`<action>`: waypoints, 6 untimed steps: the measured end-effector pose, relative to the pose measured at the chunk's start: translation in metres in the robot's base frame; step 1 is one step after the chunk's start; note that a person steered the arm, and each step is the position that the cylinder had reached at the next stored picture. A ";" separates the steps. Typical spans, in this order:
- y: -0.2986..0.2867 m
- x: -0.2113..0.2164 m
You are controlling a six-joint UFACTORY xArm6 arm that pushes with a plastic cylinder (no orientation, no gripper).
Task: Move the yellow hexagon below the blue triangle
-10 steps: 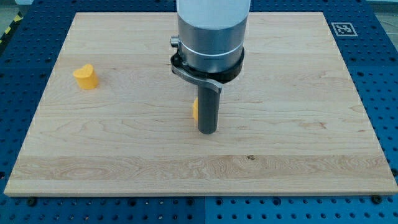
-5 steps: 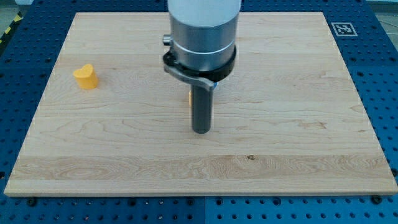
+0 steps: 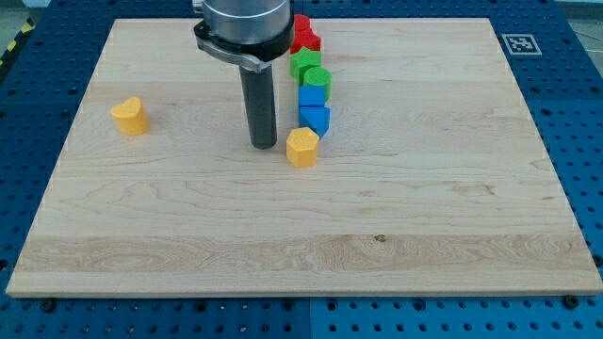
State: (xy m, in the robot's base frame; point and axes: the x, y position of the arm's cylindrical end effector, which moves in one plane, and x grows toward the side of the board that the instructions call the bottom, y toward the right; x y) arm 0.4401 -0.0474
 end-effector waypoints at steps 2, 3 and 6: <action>0.026 0.003; 0.021 0.005; -0.120 -0.079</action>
